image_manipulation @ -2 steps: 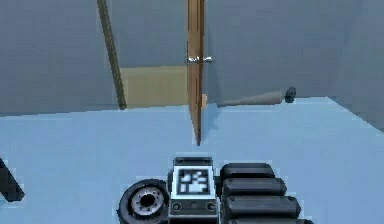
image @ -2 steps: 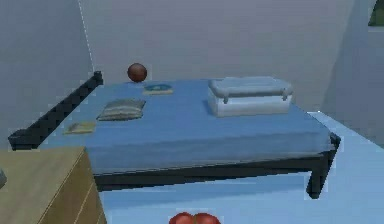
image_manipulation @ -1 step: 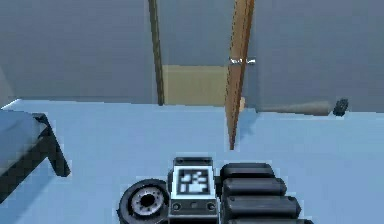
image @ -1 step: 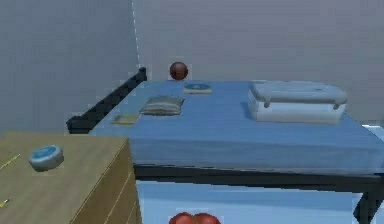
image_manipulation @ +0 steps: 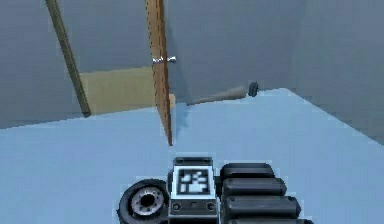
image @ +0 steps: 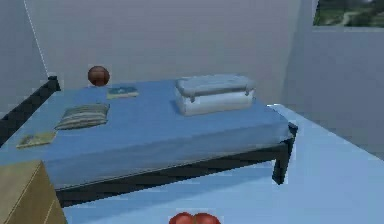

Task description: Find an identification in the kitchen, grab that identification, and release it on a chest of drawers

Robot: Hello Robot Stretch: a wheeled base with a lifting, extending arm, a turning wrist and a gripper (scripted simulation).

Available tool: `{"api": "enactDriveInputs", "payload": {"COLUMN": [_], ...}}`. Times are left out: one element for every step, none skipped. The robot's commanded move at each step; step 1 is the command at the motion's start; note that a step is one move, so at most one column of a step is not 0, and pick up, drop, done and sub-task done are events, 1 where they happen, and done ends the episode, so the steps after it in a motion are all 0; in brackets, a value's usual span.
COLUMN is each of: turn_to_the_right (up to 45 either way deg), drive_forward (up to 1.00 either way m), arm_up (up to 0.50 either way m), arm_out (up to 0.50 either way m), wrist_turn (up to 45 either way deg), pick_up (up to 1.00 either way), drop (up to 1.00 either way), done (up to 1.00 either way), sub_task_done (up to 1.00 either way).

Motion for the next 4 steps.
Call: {"api": "enactDriveInputs", "payload": {"turn_to_the_right": [-45.0, 45.0, 18.0, -45.0], "drive_forward": [0.00, 0.00, 0.00, 0.00], "arm_up": [0.00, 0.00, 0.00, 0.00], "arm_out": [0.00, 0.00, 0.00, 0.00], "wrist_turn": [0.0, 0.0, 0.0, 0.0], "pick_up": [0.00, 0.00, 0.00, 0.00], "drop": [0.00, 0.00, 0.00, 0.00], "done": [0.00, 0.00, 0.00, 0.00], "sub_task_done": [0.00, 0.00, 0.00, 0.00]}}
